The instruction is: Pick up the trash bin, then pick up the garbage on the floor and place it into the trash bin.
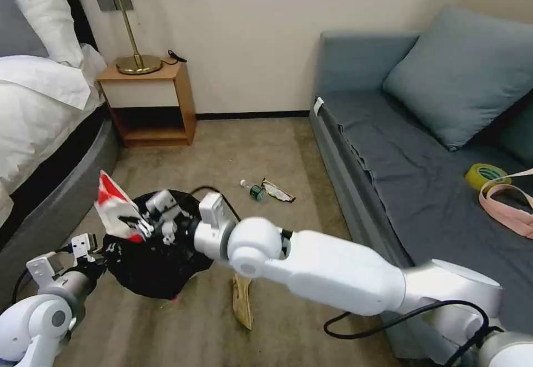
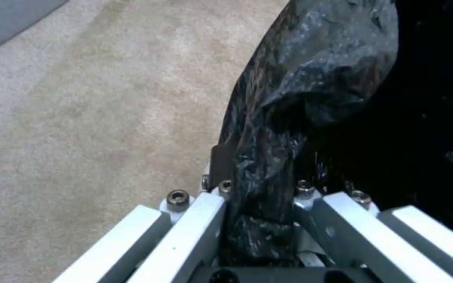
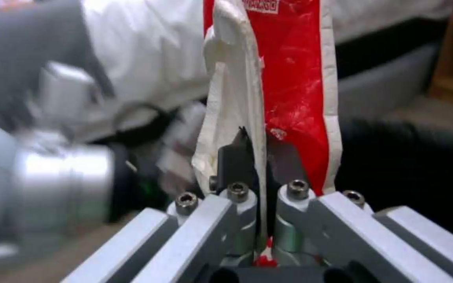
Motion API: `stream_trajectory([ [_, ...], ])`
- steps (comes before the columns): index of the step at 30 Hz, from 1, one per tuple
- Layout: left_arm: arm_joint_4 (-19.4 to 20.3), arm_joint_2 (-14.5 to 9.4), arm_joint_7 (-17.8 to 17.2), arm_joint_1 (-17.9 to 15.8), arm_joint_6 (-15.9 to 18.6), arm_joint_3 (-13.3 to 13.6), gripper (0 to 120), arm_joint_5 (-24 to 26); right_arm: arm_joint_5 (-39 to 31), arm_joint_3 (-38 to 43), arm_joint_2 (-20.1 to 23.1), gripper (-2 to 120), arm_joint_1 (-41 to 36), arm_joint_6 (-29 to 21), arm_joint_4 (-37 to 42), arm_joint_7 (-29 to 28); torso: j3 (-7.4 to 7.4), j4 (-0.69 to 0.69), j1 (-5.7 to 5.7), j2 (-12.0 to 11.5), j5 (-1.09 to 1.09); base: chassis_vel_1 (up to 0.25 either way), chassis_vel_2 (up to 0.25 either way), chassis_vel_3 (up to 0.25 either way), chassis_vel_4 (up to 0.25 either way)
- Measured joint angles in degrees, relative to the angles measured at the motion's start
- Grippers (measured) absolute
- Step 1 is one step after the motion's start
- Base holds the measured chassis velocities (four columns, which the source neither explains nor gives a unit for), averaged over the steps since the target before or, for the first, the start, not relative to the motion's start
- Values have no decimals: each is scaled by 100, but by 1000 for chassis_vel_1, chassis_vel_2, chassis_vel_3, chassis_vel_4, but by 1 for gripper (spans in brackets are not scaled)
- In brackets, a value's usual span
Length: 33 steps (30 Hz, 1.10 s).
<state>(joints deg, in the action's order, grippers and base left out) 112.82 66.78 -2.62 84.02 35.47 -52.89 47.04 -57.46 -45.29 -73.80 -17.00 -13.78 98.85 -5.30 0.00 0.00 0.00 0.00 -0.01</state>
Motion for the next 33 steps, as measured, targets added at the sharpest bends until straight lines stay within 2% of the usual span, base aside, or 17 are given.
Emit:
stream_trajectory([
  [5,24,-44,6,-16,6,13,2,88,131,-16,-32,0,-43,-17,-399,-1,0,0,0,0,0,0,0,0,0],
  [11,54,-69,-20,-24,20,13,2,186,252,-31,-24,13,-69,-167,-573,-25,0,0,0,0,0,0,0,0,0],
  [15,52,-103,-27,-33,23,-42,2,224,403,-31,-9,33,-92,-327,-634,-98,0,0,0,0,1,0,0,0,0],
  [18,34,-113,-27,-33,23,-65,2,225,425,-12,-2,39,-61,-366,-620,-112,0,0,0,0,1,0,0,0,0],
  [20,13,-117,-24,-33,20,-85,2,224,474,4,5,51,21,-378,-582,-112,0,0,0,0,1,0,0,0,0],
  [21,13,-117,-24,-33,20,-85,2,224,474,4,5,51,21,-378,-582,-112,0,0,0,0,1,0,0,0,0],
  [23,-33,-114,-9,-39,7,-137,2,205,612,88,9,60,117,-364,-558,-99,0,0,0,0,1,0,0,0,0],
  [25,-121,-113,13,-31,-20,-256,2,163,887,437,-4,70,207,-265,-618,-97,0,0,0,0,1,0,0,0,0],
  [26,-121,-113,13,-31,-20,-256,2,163,887,437,-4,70,207,-265,-618,-97,0,0,0,0,1,0,0,0,0],
  [28,-179,-126,48,-12,-38,-340,2,136,1103,774,23,78,263,-246,-687,-106,0,1,0,0,1,0,0,0,0],
  [33,-355,-137,230,7,-152,-563,2,-78,1261,1652,160,96,194,-634,-816,-387,0,0,0,0,1,0,0,0,0],
])
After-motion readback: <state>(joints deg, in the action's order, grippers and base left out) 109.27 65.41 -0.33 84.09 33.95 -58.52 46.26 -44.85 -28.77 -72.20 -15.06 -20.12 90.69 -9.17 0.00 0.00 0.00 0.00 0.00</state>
